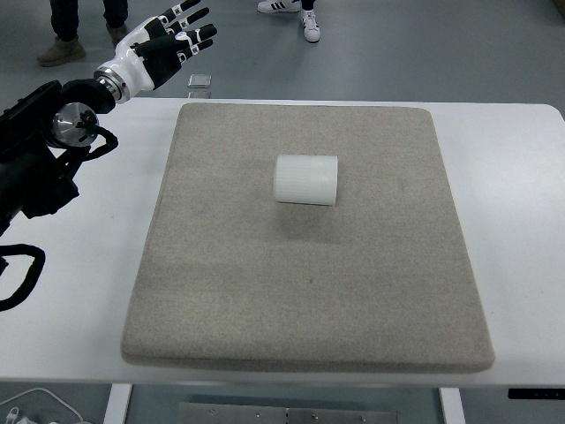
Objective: Upright white cup
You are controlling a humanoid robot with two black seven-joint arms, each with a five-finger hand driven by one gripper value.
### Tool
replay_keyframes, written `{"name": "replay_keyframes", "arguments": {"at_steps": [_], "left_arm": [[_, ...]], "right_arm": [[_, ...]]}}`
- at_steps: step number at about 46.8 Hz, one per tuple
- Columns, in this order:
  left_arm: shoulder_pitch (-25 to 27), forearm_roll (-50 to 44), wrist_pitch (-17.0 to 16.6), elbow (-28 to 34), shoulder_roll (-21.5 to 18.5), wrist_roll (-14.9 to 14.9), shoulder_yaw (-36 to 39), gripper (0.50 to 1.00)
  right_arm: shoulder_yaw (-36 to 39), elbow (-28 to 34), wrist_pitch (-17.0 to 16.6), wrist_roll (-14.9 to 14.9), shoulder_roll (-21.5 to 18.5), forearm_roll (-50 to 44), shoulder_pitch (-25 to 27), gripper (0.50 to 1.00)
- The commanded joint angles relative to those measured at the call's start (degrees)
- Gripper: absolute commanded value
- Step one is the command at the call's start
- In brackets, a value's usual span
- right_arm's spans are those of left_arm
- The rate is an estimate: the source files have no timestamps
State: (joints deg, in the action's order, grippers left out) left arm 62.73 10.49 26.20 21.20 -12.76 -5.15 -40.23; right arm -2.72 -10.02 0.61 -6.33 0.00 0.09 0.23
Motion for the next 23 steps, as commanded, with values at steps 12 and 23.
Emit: {"name": "replay_keyframes", "arguments": {"at_steps": [12,23], "left_arm": [[-0.95,15.6,0.08,14.65,-5.08,0.4,0.94,0.992],[-0.24,29.04,-0.09,25.81,-8.68,1.98,4.02,0.992]], "right_arm": [[0.0,0.0,0.0,0.0,0.0,0.0,-0.05,0.93],[0.0,0.0,0.0,0.0,0.0,0.0,0.04,0.93]]}}
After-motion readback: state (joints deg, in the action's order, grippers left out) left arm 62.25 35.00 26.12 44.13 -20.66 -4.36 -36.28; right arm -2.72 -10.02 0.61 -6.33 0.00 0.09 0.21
